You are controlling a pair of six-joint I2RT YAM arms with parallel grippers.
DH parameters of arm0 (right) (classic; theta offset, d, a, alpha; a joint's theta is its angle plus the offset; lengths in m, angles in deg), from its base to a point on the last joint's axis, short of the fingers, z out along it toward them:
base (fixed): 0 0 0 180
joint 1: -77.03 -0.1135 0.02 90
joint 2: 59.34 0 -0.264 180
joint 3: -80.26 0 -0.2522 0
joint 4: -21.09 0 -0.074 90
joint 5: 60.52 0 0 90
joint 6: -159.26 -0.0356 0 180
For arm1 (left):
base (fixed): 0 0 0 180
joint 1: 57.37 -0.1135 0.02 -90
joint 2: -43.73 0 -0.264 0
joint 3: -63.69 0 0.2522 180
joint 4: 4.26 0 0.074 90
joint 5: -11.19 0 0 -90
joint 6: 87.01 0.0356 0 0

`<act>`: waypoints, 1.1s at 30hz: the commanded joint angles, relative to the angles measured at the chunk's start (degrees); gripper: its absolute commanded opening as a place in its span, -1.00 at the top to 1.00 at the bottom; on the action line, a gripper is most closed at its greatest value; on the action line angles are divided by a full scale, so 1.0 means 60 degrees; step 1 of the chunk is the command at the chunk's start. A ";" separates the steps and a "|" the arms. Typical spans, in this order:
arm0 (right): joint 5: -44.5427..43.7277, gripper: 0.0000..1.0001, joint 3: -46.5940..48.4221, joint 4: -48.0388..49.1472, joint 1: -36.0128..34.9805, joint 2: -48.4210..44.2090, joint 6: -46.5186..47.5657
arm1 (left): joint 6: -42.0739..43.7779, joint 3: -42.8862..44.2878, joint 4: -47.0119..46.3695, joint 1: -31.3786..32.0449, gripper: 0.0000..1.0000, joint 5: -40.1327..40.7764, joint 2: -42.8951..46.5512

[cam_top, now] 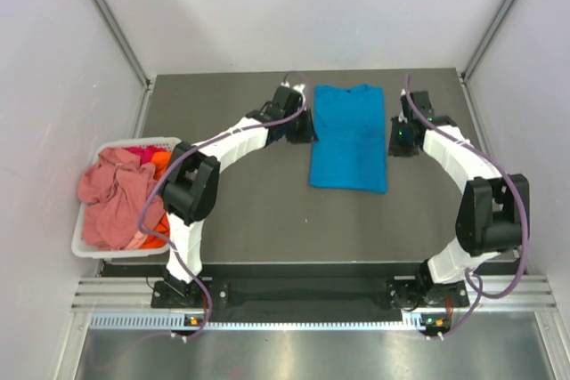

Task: Fold and stack the t-shirts
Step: Fold the tshirt

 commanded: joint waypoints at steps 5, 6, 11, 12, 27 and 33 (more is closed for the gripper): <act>0.0867 0.65 0.2651 0.0586 0.0134 0.2412 0.0818 | 0.0537 0.3213 -0.0714 -0.0090 0.53 -0.0617 -0.2360; 0.0911 0.65 0.2874 0.0572 0.0163 0.2693 0.0862 | 0.0552 0.3421 -0.0774 -0.0119 0.54 -0.0544 -0.2609; 0.0592 0.66 0.4075 0.0659 0.0353 0.4464 0.1038 | 0.0421 0.4096 -0.0745 -0.0499 0.55 0.0173 -0.3871; 0.0502 0.69 0.4237 0.0660 0.0498 0.4729 0.1038 | 0.0405 0.4068 -0.0716 -0.0573 0.55 0.0508 -0.3930; 0.0311 0.64 0.3961 0.0002 0.0734 0.3299 0.0440 | 0.0200 0.3352 -0.0862 -0.0940 0.45 -0.0997 -0.2354; 0.1188 0.66 0.1458 0.0116 0.0486 0.1043 -0.0045 | 0.0390 0.0921 -0.1228 -0.0808 0.45 -0.1700 -0.0229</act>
